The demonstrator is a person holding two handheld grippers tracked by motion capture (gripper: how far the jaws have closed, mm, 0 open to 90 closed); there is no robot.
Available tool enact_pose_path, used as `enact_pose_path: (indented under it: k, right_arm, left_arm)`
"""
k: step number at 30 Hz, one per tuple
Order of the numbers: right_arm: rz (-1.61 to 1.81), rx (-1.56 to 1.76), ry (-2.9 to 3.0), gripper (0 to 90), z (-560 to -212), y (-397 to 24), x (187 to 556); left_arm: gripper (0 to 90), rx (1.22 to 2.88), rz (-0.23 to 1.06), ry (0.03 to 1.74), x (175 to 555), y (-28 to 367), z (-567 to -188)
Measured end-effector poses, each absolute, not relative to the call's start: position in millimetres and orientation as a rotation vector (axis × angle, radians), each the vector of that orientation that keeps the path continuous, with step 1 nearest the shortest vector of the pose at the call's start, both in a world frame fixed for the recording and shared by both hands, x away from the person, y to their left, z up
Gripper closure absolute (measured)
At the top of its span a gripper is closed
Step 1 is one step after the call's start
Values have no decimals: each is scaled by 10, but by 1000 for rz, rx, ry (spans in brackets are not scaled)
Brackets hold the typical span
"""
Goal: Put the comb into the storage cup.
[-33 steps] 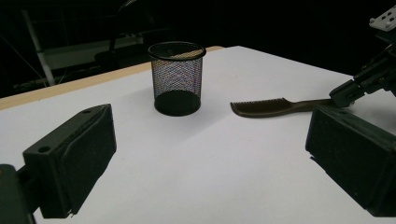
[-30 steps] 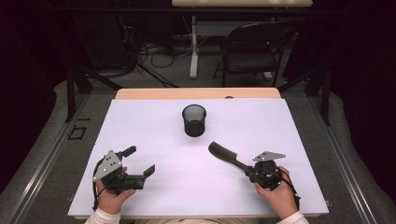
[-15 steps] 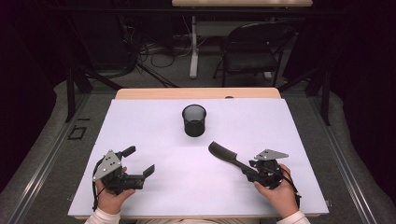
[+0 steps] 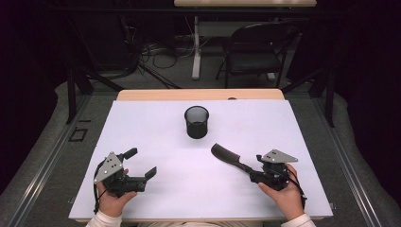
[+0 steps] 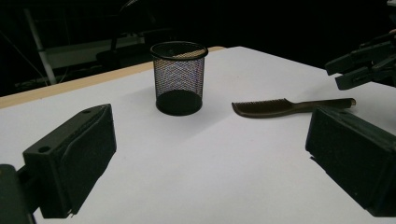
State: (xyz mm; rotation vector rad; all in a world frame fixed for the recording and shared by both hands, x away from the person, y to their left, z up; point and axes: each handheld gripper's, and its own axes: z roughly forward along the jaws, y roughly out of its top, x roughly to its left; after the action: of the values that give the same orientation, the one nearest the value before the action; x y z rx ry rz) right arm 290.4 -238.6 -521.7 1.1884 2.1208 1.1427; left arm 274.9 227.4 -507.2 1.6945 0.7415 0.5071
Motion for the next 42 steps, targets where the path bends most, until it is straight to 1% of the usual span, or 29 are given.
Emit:
enact_pose_path:
  k: [7,10,12,14,18,31,42]
  right_arm:
    - [1203,1195,2129,232,-5157,-2410,2919]
    - [1201,1199,2118,151,-5139,-2404,2936]
    - [1197,1209,2131,141,-5128,-2398,2949]
    - [1185,1209,2147,112,-5115,-2389,2962]
    - [1173,1206,2193,3,-5085,-2350,2996]
    - [1051,1101,2254,0,-4908,-2275,3017]
    - [908,1069,2326,0,-4816,-2206,3111]
  left_arm:
    - [19,1691,509,749,2747,2284,-5071]
    - [19,1686,509,752,2751,2296,-5075]
    - [19,1686,508,757,2755,2304,-5077]
    - [19,1683,506,760,2761,2310,-5080]
    - [19,1681,504,762,2771,2321,-5084]
    - [19,1679,503,761,2757,2325,-5077]
    - [19,1684,503,750,2739,2302,-5065]
